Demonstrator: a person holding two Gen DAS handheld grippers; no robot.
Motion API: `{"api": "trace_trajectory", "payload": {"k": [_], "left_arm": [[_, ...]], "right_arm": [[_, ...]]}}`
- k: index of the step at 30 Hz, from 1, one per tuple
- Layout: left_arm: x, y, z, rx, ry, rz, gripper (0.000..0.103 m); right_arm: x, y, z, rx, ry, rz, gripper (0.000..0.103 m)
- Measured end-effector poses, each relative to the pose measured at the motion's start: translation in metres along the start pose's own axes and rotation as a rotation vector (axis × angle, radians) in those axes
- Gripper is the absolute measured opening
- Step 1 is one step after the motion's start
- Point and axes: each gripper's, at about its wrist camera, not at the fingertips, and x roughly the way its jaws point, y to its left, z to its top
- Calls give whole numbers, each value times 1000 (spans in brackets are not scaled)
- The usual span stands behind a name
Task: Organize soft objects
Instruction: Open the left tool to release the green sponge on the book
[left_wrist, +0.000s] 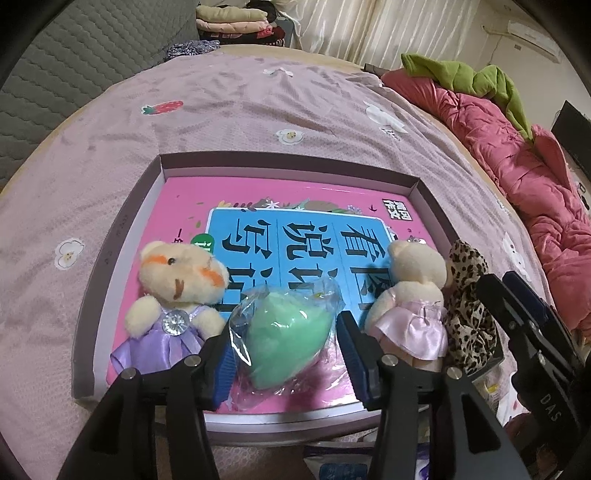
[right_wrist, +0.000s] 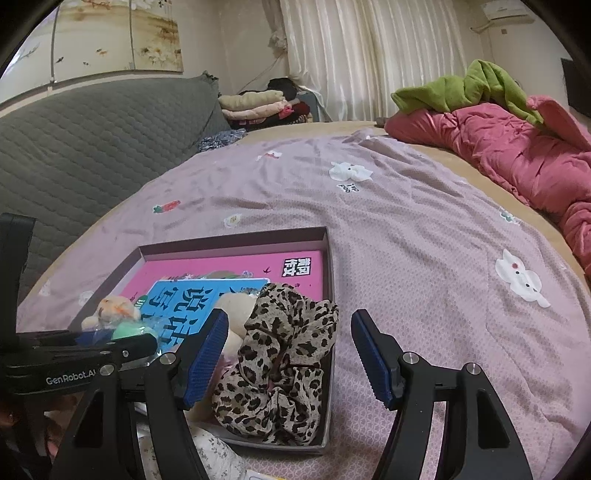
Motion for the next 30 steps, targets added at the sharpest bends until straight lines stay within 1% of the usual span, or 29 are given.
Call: {"api": "trace_trajectory", "payload": {"k": [6, 13, 15, 20, 24, 27, 30], "left_arm": [[-6, 3, 0, -7, -12, -14, 51], [-18, 5, -2, -19, -33, -4, 52], [-23, 4, -3, -16, -40, -5, 55], [-29, 1, -6, -2, -43, 5, 56], [-36, 1, -7, -7, -51, 4, 56], [-45, 3, -8, -10, -67, 7, 60], [-51, 4, -11, -18, -77, 2, 60]], "right_arm": [[1, -1, -1, 3, -1, -3, 74], [-2, -1, -2, 8, -7, 2, 74], [-2, 0, -2, 7, -6, 4, 74], [-5, 2, -1, -2, -13, 8, 74], [-8, 5, 0, -10, -18, 7, 75], [-11, 5, -2, -12, -23, 14, 75], [-16, 5, -4, -15, -41, 23, 75]]}}
